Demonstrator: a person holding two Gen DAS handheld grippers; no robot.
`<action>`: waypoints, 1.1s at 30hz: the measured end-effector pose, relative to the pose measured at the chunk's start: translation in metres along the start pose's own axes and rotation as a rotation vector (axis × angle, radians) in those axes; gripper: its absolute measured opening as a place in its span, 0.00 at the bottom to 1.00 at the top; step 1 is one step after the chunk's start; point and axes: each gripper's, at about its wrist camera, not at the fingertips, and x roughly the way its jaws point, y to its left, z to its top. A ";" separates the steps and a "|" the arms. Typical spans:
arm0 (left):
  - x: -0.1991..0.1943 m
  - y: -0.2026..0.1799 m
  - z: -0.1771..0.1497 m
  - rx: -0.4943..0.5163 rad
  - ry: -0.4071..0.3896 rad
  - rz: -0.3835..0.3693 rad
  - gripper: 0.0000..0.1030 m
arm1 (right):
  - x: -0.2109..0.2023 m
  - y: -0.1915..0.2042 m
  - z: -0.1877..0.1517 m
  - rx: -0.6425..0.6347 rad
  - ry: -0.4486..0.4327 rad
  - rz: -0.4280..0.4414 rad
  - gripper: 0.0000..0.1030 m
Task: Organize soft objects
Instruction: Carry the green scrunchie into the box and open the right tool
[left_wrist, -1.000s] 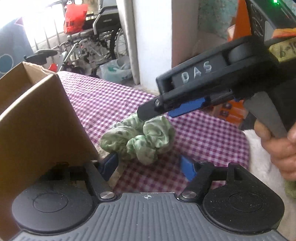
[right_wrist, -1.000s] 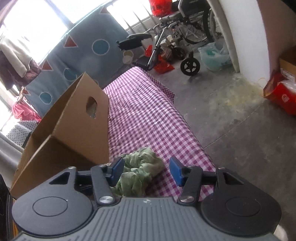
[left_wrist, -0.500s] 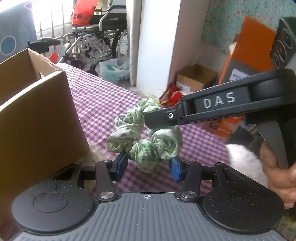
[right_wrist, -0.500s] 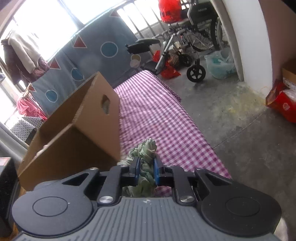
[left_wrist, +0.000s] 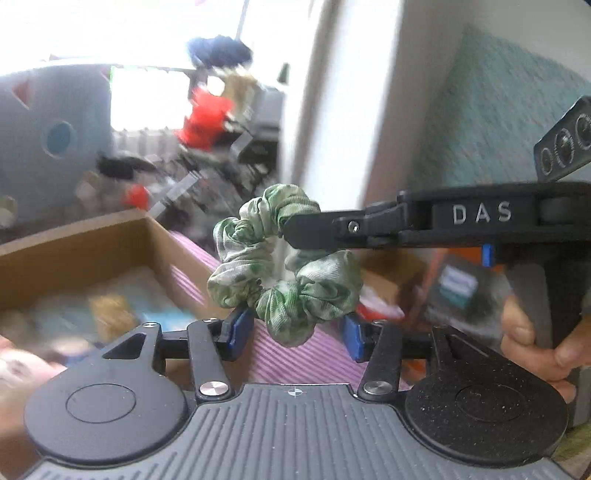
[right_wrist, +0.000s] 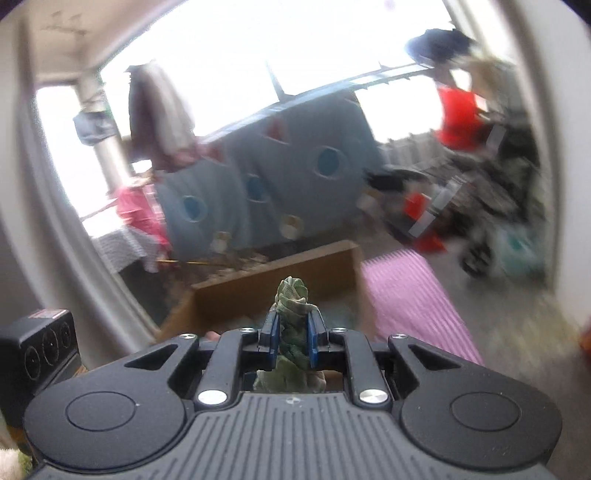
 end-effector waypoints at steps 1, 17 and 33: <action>-0.006 0.011 0.007 -0.009 -0.017 0.024 0.50 | 0.011 0.008 0.009 -0.022 0.001 0.036 0.17; 0.091 0.215 0.059 -0.229 0.250 0.305 0.52 | 0.317 0.019 0.082 0.039 0.399 0.220 0.17; 0.119 0.244 0.050 -0.275 0.355 0.355 0.87 | 0.368 -0.043 0.040 0.104 0.535 -0.008 0.64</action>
